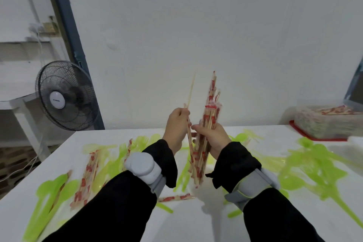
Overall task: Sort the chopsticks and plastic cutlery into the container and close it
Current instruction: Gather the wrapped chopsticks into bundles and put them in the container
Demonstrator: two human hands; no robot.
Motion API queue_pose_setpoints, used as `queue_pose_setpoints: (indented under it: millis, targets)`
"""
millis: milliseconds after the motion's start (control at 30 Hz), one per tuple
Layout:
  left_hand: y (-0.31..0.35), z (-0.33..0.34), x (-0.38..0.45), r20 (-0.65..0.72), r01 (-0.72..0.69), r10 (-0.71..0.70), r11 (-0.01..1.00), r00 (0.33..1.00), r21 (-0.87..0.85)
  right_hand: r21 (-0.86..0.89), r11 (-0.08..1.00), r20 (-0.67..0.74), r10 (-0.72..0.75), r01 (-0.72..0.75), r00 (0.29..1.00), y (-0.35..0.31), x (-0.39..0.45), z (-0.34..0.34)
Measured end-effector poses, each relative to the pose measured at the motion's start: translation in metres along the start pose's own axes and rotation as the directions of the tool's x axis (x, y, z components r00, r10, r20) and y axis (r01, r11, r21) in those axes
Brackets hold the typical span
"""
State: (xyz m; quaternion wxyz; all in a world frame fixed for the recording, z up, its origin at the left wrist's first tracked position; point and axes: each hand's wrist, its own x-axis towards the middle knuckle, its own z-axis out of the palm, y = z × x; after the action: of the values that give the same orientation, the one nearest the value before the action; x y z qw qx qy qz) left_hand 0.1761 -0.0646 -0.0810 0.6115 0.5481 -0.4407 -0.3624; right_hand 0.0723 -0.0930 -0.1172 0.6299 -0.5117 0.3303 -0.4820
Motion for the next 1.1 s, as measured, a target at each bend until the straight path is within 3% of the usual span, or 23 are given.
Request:
queue_pose_setpoints:
  millis: [133,233,367,467,567,667,733,767,833,900,933,1000,1100]
  targets:
    - [-0.006,0.015,-0.010,-0.005,-0.107,0.107,0.990,0.994,-0.093,-0.149,0.986,0.060,-0.059,0.067,0.996,-0.004,-0.007,0.005]
    - [-0.014,0.018,-0.019,0.028,-0.128,0.135,0.979,0.990,-0.157,-0.188,0.978,-0.011,-0.098,0.094,0.995,0.004,-0.009,0.004]
    - [-0.028,0.011,-0.034,0.079,-0.091,0.103,0.985,0.991,-0.147,-0.155,0.984,-0.085,-0.103,0.089,0.991,0.012,-0.012,0.003]
    - [-0.030,0.001,-0.041,0.103,-0.002,0.016,0.990,0.995,-0.138,-0.193,0.974,-0.049,-0.132,0.120,0.990,0.010,-0.015,0.003]
    - [-0.030,-0.017,-0.034,0.160,0.139,-0.136,0.990,0.978,-0.008,-0.237,0.964,-0.007,-0.129,0.124,0.992,0.012,-0.016,0.005]
    - [-0.029,-0.040,-0.027,0.214,0.184,-0.239,0.951,0.947,0.248,-0.205,0.972,-0.004,-0.117,0.113,0.993,0.014,-0.017,0.009]
    - [-0.029,-0.060,-0.024,0.280,0.107,-0.278,0.858,0.919,0.502,-0.160,0.983,-0.005,-0.092,0.090,0.996,0.012,-0.016,0.010]
    - [-0.030,-0.070,-0.024,0.340,0.014,-0.305,0.763,0.889,0.647,-0.143,0.987,-0.009,-0.082,0.080,0.997,0.011,-0.015,0.009]
    - [-0.036,-0.086,-0.028,0.423,-0.194,-0.438,0.476,0.793,0.858,-0.120,0.991,-0.018,-0.065,0.063,0.998,0.008,-0.013,0.010]
    - [-0.049,-0.092,-0.036,0.404,-0.316,-0.541,0.253,0.738,0.914,-0.133,0.990,-0.025,-0.052,0.048,0.998,0.007,-0.010,0.014]
    - [-0.056,-0.092,-0.039,0.405,-0.337,-0.537,0.225,0.740,0.914,-0.147,0.988,-0.031,-0.044,0.039,0.999,0.006,-0.009,0.017]
    - [-0.067,-0.090,-0.043,0.458,-0.364,-0.464,0.281,0.758,0.888,-0.209,0.977,-0.052,-0.042,0.030,0.998,0.004,-0.006,0.024]
    - [-0.066,-0.092,-0.040,0.500,-0.317,-0.349,0.465,0.793,0.827,-0.318,0.948,-0.104,-0.060,0.024,0.993,-0.005,-0.002,0.034]
